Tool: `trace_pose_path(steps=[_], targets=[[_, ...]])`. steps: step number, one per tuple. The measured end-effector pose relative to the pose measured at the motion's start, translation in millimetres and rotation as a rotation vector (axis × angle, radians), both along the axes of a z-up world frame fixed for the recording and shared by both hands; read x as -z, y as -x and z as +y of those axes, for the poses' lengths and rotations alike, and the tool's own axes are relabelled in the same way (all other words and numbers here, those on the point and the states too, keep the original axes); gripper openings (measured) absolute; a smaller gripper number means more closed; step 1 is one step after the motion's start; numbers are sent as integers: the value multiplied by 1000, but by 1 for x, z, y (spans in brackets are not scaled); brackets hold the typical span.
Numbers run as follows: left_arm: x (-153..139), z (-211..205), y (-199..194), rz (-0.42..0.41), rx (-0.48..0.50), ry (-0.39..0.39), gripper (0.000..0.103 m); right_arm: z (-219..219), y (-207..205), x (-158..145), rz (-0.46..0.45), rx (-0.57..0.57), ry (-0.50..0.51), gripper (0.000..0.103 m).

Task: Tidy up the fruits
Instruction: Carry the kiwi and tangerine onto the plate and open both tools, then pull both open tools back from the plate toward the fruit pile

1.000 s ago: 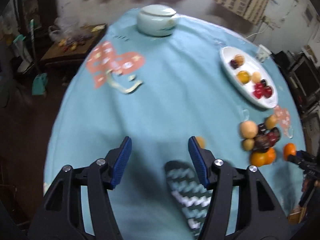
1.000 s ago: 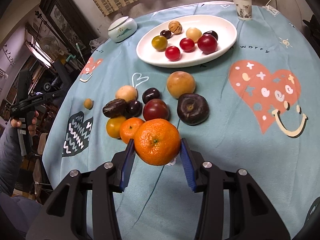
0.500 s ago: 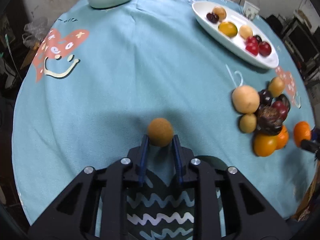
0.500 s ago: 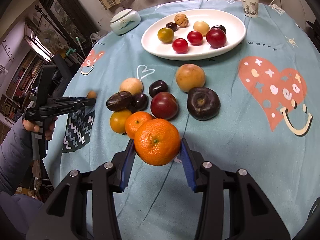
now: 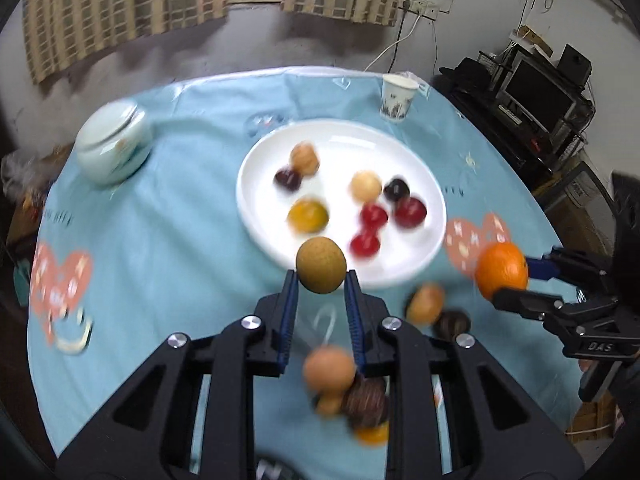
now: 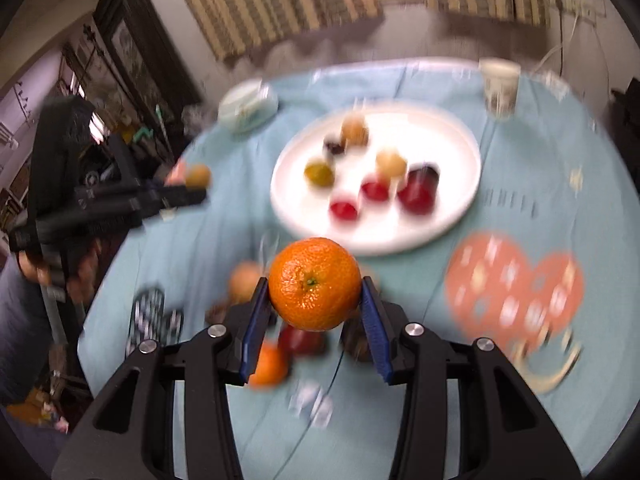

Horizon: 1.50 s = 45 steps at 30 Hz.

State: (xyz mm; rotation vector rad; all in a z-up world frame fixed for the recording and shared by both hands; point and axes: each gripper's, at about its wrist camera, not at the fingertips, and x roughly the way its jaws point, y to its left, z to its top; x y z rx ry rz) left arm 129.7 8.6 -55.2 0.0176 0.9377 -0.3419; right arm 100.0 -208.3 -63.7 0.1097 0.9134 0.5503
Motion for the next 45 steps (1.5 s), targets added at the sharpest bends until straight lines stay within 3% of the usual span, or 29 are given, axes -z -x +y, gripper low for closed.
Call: trace_pose_path(steps=[7, 16, 18, 20, 23, 25, 27, 28, 29, 36, 40, 45], targets=[[4, -37, -67, 21, -9, -6, 24, 8, -78, -3, -30, 33, 34, 45], [50, -56, -117, 110, -79, -56, 24, 11, -155, 38, 73, 110, 105, 46], [53, -56, -120, 114, -87, -56, 31, 9, -165, 45, 101, 115, 114, 47], [53, -53, -120, 94, -104, -67, 57, 6, -172, 51, 144, 111, 94, 47], [47, -47, -116, 80, -120, -62, 60, 3, -171, 50, 113, 130, 136, 47], [42, -41, -112, 65, -145, -69, 68, -4, -170, 48, 123, 151, 110, 47], [36, -38, -107, 58, -157, -64, 69, -6, -170, 46, 127, 156, 90, 50], [33, -36, -104, 59, -160, -59, 69, -6, -171, 44, 127, 160, 90, 70], [30, -35, -102, 57, -161, -60, 72, -5, -172, 41, 117, 165, 88, 75], [-2, -19, -65, -34, -161, -100, 74, -6, -158, 4, 49, 175, 52, 75], [-15, -5, -35, -69, -156, -108, 81, -15, -111, -23, -11, 111, 47, 75], [-16, 5, 10, -73, -113, -128, 81, -21, -40, -25, -36, 35, 60, 75]])
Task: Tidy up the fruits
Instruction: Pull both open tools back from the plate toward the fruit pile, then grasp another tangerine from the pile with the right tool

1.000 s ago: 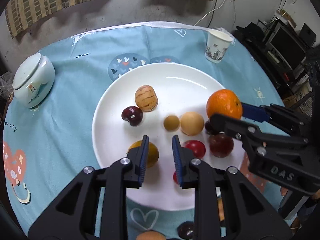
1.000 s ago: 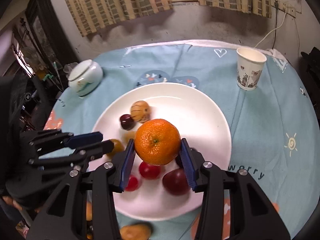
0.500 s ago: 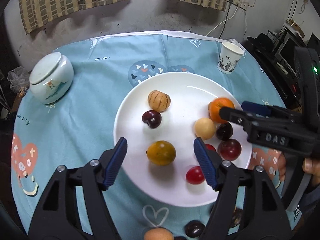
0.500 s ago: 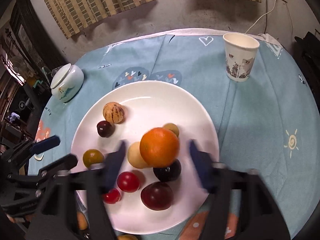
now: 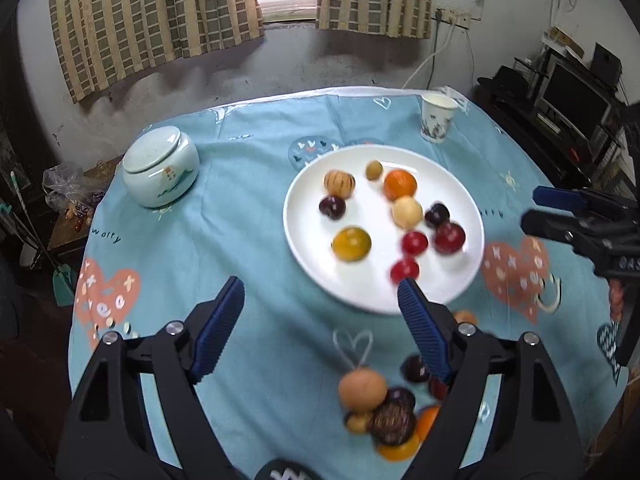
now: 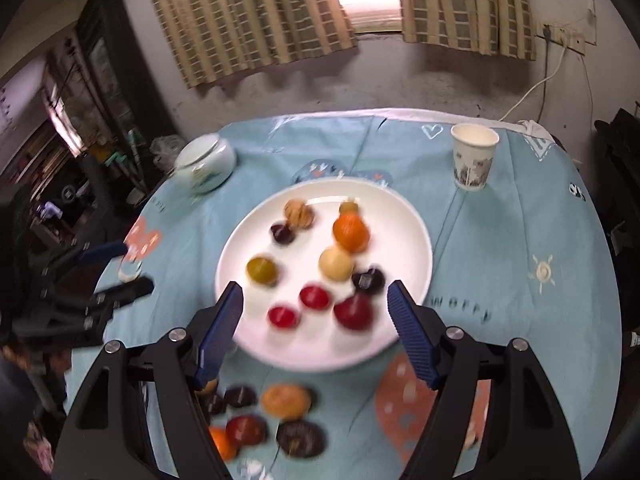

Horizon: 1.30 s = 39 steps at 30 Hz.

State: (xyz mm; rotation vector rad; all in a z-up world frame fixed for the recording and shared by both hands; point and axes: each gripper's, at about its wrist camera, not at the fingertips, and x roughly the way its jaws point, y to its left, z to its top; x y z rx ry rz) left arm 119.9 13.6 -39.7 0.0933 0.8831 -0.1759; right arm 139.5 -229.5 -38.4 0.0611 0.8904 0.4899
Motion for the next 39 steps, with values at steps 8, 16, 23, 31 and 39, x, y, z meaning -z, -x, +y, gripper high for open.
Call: trace_pose_path(steps=[8, 16, 23, 31, 39], targets=[[14, 34, 63, 50, -53, 62, 82, 36, 120, 56, 88, -108, 49, 75], [20, 61, 99, 83, -122, 84, 82, 88, 130, 96, 153, -188, 125, 75], [28, 71, 118, 114, -135, 102, 82, 104, 110, 116, 205, -212, 161, 56], [61, 26, 130, 199, -3, 97, 82, 88, 113, 106, 207, -238, 90, 43], [92, -18, 110, 238, 20, 102, 82, 44, 134, 97, 223, -142, 39, 43]])
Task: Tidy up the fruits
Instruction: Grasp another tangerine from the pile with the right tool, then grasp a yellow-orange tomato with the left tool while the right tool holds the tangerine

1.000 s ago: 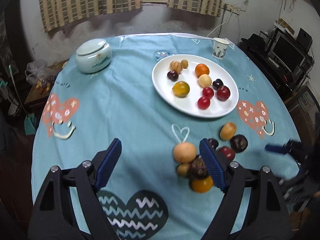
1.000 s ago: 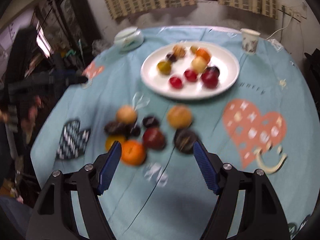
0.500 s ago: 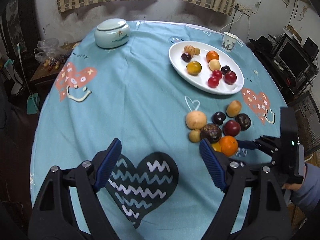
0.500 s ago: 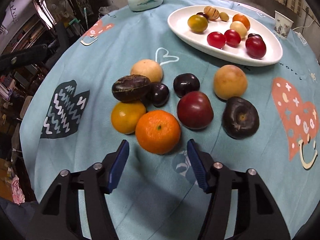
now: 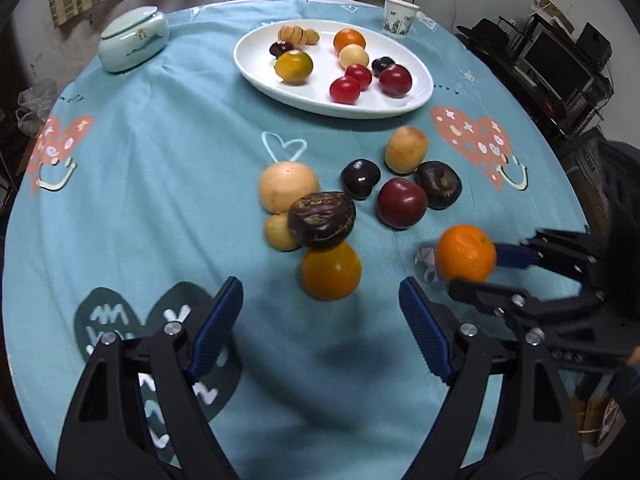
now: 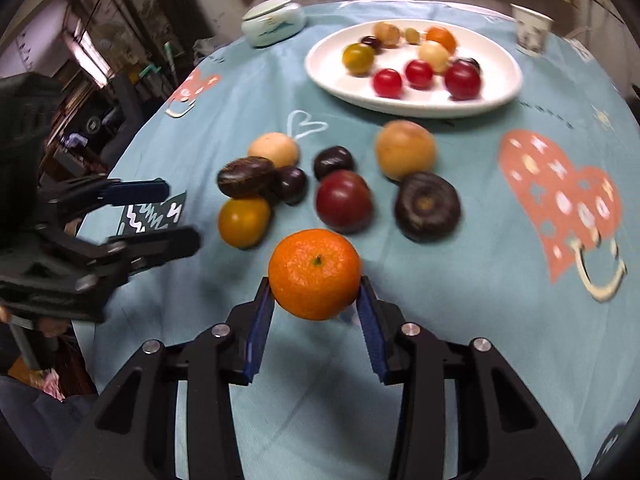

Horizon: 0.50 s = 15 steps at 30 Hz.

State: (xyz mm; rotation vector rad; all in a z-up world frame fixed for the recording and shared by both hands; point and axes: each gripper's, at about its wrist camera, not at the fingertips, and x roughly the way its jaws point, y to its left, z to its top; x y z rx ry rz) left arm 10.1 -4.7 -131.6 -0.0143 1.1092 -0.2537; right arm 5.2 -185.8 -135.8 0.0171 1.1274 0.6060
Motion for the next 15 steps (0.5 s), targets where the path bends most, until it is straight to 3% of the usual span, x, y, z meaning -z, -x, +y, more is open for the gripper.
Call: trace_pose_path(steps=[6, 7, 8, 10, 15], targets=[[20, -6, -17, 41, -72, -5, 80, -13, 10, 7, 36, 14, -13, 42], [23, -7, -19, 44, -83, -12, 76, -14, 10, 9, 41, 14, -11, 42], [26, -8, -22, 61, -90, -14, 58, -15, 11, 10, 46, 13, -9, 42], [32, -8, -26, 103, -80, 44, 38, -16, 12, 11, 50, 13, -10, 42], [24, -12, -14, 93, -65, -2, 38, -17, 13, 7, 38, 8, -24, 42]])
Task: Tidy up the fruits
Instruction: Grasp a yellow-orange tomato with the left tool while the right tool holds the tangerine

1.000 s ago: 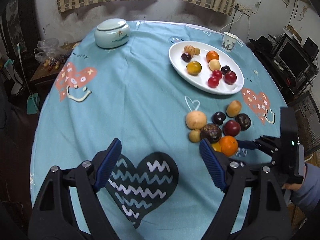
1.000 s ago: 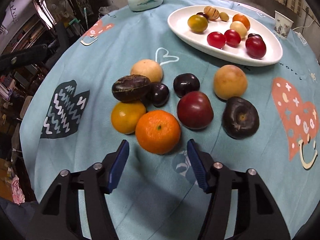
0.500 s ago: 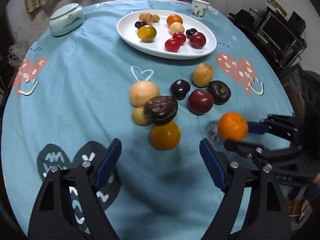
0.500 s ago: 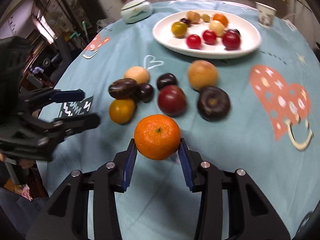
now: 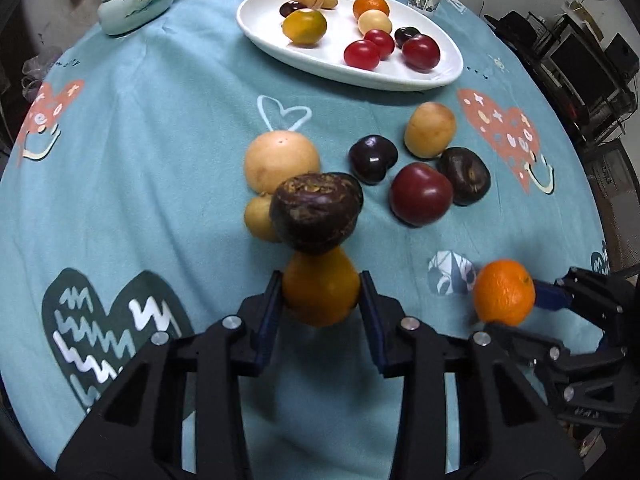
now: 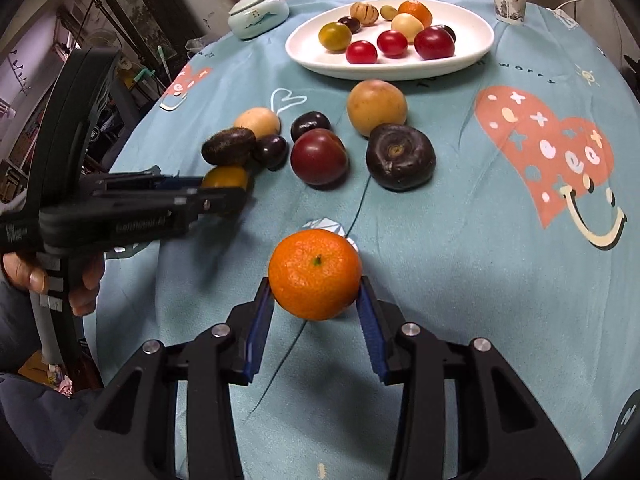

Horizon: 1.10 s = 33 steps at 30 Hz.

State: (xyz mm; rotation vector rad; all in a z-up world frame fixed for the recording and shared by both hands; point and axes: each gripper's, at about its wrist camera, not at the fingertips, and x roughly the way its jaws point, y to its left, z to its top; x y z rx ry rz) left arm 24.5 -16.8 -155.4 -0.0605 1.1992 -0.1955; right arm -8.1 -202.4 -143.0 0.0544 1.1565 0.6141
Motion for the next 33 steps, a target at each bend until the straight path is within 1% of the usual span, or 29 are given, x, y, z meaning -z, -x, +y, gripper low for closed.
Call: trace_pose_path(steps=[2, 5, 8, 10, 13, 15, 18, 21, 27, 33], targets=[[-12, 2, 9, -26, 14, 1, 38, 1, 1, -4, -9, -3, -11, 42], [-31, 1, 20, -85, 32, -49, 38, 3, 4, -8, -15, -5, -29, 42], [-49, -1, 27, -135, 50, -65, 38, 7, 9, -12, -23, -7, -42, 43], [-60, -5, 33, -177, 64, -90, 38, 10, 14, -17, -32, -14, -52, 43], [-72, -9, 38, -220, 84, -115, 38, 14, 20, -25, -52, -26, -61, 43], [-77, -8, 40, -236, 88, -110, 38, 15, 22, -30, -60, -24, -69, 43], [-83, -9, 39, -251, 97, -111, 38, 17, 25, -37, -71, -26, -79, 43], [-84, -11, 37, -249, 107, -113, 38, 18, 27, -40, -76, -22, -81, 43], [-79, -14, 31, -236, 125, -109, 38, 15, 27, -35, -54, -11, -75, 43], [-77, -15, 20, -222, 125, -107, 39, 13, 18, -31, -40, -11, -78, 43]])
